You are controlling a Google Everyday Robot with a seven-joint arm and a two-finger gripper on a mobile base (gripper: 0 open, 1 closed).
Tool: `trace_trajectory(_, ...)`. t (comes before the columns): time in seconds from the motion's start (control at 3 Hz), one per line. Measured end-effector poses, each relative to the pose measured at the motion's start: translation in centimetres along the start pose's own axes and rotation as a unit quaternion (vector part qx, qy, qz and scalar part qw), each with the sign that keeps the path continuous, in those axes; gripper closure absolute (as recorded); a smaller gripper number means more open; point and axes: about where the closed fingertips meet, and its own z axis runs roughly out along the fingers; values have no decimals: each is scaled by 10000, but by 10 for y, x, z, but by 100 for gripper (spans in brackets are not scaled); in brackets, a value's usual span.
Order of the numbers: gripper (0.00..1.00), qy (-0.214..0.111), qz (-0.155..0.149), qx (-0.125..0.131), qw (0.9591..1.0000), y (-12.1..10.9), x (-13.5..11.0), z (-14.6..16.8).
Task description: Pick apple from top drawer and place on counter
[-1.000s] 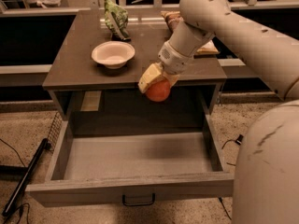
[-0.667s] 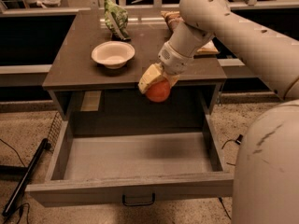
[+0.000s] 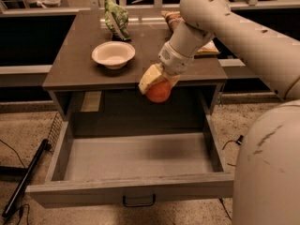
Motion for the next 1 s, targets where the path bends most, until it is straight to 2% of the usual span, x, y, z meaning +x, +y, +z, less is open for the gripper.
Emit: trace_trajectory(1.0,100,0,0,0,10000,0,0,0)
